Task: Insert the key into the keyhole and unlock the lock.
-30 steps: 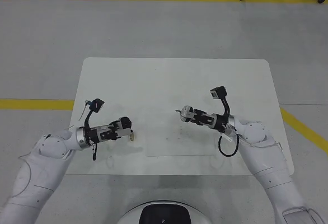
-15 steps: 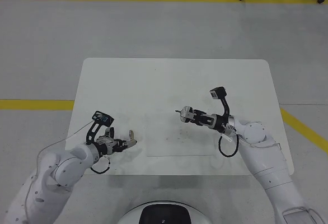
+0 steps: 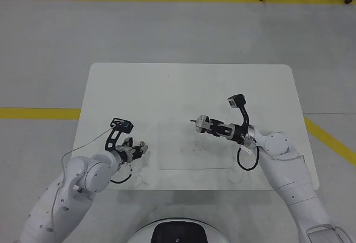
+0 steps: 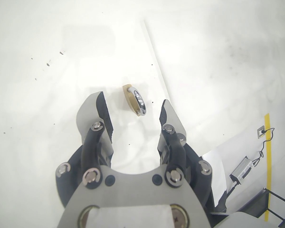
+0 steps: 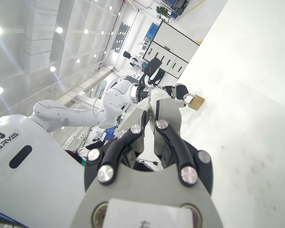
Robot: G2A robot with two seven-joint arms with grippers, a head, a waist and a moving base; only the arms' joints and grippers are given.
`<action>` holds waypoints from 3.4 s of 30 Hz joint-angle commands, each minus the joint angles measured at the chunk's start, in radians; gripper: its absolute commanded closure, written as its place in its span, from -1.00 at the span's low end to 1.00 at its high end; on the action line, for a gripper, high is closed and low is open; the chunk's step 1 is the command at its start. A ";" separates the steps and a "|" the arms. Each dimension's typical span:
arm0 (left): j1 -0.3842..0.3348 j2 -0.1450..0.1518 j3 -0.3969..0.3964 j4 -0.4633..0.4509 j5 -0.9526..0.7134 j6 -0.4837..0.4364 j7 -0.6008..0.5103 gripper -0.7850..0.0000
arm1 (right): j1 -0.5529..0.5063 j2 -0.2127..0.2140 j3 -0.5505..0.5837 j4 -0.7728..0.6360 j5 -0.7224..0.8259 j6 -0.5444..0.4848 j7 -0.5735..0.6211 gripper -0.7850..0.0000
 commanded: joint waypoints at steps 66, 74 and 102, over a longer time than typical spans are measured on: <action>-0.388 -0.117 0.122 0.803 -1.789 -0.648 -0.480 1.00 | 0.124 -0.090 -0.220 -0.029 -0.118 0.008 -0.368 1.00; -0.406 -0.134 0.124 0.849 -1.778 -0.661 -0.467 1.00 | 0.158 -0.109 -0.265 0.011 -0.020 -0.002 -0.271 1.00; -0.601 -0.248 0.255 1.092 -2.067 -0.166 -0.686 1.00 | -0.042 -0.071 -0.039 -0.294 -0.274 -0.019 -0.457 1.00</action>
